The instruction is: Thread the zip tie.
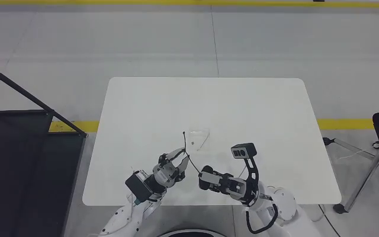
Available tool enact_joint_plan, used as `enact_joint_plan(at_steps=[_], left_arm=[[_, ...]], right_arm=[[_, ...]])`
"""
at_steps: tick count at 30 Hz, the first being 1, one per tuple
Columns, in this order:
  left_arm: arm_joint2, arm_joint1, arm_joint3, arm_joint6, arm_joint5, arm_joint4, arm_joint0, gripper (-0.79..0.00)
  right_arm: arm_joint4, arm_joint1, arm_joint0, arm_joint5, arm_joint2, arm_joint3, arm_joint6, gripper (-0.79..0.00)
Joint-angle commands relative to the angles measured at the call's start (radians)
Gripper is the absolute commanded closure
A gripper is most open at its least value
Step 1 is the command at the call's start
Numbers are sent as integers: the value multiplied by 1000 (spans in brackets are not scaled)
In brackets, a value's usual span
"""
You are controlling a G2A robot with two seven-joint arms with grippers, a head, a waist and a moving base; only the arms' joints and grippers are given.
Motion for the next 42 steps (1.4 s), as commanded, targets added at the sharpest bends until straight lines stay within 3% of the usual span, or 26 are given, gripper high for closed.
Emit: enact_joint_plan(at_steps=[1, 7, 19, 42], left_arm=[[0, 0, 2, 1, 0, -1, -2, -169], [1, 0, 3, 1, 0, -1, -2, 0], [2, 11, 13, -6, -21, 88, 0, 0], [-5, 56, 16, 88, -85, 326, 23, 0]], right_arm=[[-1, 0, 0, 4, 0, -1, 0, 0], [-8, -1, 0, 10, 0, -2, 1, 0], [59, 1, -17, -27, 34, -6, 23, 0], [191, 0, -25, -44, 90, 1, 78, 0]])
